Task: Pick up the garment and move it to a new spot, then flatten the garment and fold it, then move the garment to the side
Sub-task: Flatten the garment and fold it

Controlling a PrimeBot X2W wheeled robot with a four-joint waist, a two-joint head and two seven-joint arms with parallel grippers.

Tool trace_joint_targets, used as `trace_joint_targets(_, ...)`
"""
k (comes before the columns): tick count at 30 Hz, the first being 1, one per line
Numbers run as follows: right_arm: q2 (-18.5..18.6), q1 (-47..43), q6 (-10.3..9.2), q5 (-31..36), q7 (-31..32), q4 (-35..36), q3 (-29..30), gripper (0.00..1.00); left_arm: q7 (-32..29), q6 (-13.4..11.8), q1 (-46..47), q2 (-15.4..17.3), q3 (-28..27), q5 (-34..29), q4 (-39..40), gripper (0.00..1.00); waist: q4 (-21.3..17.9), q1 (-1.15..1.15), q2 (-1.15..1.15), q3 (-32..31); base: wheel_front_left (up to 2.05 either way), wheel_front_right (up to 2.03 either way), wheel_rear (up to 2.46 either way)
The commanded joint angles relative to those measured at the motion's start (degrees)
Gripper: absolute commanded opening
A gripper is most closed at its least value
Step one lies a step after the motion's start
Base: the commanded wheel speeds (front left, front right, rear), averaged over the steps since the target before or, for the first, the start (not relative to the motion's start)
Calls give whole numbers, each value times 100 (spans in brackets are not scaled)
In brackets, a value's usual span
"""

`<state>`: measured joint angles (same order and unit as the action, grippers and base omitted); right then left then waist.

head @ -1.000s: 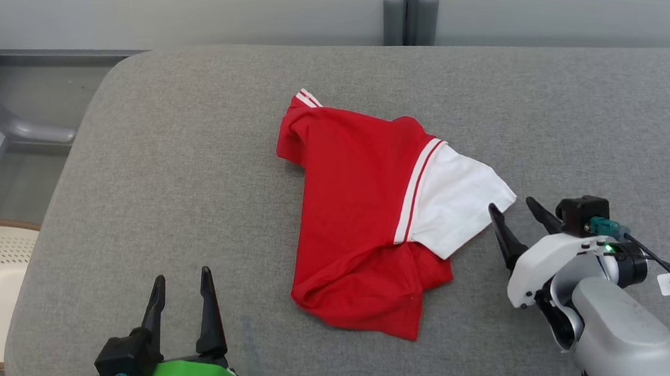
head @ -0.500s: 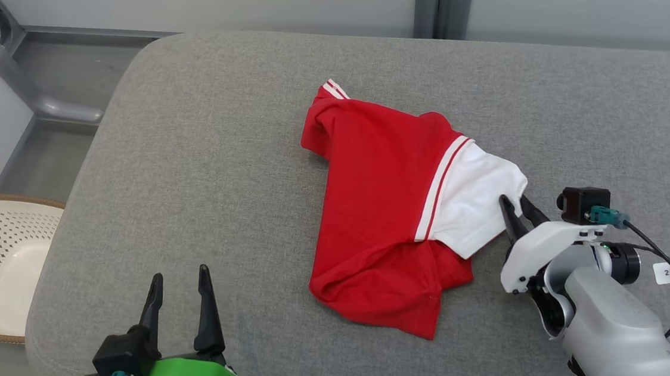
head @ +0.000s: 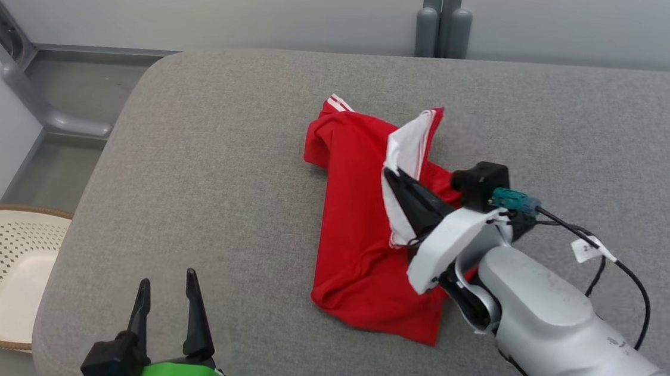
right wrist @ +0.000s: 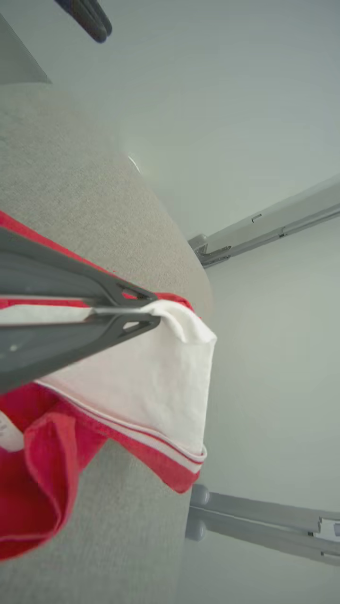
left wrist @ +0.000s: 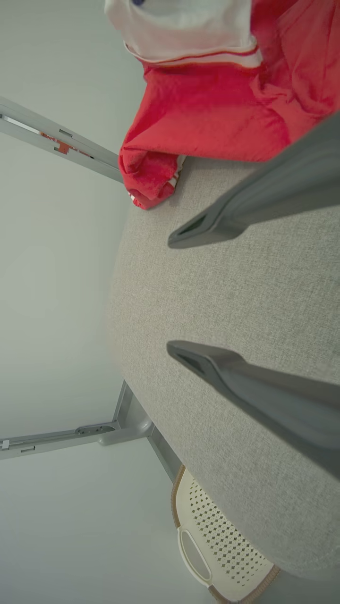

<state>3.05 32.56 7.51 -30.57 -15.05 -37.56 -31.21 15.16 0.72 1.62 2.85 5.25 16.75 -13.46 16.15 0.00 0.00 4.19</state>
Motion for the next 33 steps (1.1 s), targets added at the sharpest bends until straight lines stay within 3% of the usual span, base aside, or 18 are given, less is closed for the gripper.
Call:
trace_joint_targets(1, 4, 134, -4, -112, 7, 77, -256, 0, -4, -24, -90, 10, -32, -23, 11, 100, 84, 0, 0, -35, 0, 0, 0)
trace_joint_targets(8, -8, 541, -3, -831, 182, 328, -1815, 0, -4, -46, -76, 9, -50, 25, 29, 100, 504, 0, 0, -38, 0, 0, 0)
trace_joint_targets(13, -2, 707, -3, -1311, 272, 95, -2657, 0, -4, -76, -109, 9, -49, 75, 40, 100, 769, 0, 0, -16, 0, 0, 0)
trace_joint_targets(14, -3, 742, -3, -1395, 243, 39, -2763, 38, -4, -80, -124, 9, -53, 82, 43, 100, 798, 0, 0, -10, 0, 0, 0)
trace_joint_targets(15, -9, 775, -3, -1437, 211, 16, -2866, 100, -4, -82, -134, 9, -62, 83, 45, 100, 812, 0, 0, -6, 0, 0, 0)
trace_joint_targets(20, 0, 887, -3, -1687, 95, -74, -3290, 100, -4, -123, -158, 9, -126, 104, 82, 100, 749, 0, 0, 5, 0, 0, 0)
trace_joint_targets(25, -3, 1021, -3, -1717, 3, -122, -3191, 100, -5, -104, -183, 8, -184, 93, 126, 100, 476, 0, 0, -8, 0, 0, 0)
trace_joint_targets(28, 44, 1075, -3, -1606, -19, -133, -2804, 100, -4, -106, -198, 9, -187, 85, 152, 100, 269, 0, 0, -16, 0, 0, 0)
trace_joint_targets(33, 440, 790, -3, -1162, -14, -214, -1904, 100, -5, -109, -189, 8, -166, 77, 178, 100, 7, 0, 0, -6, 0, 0, 0)
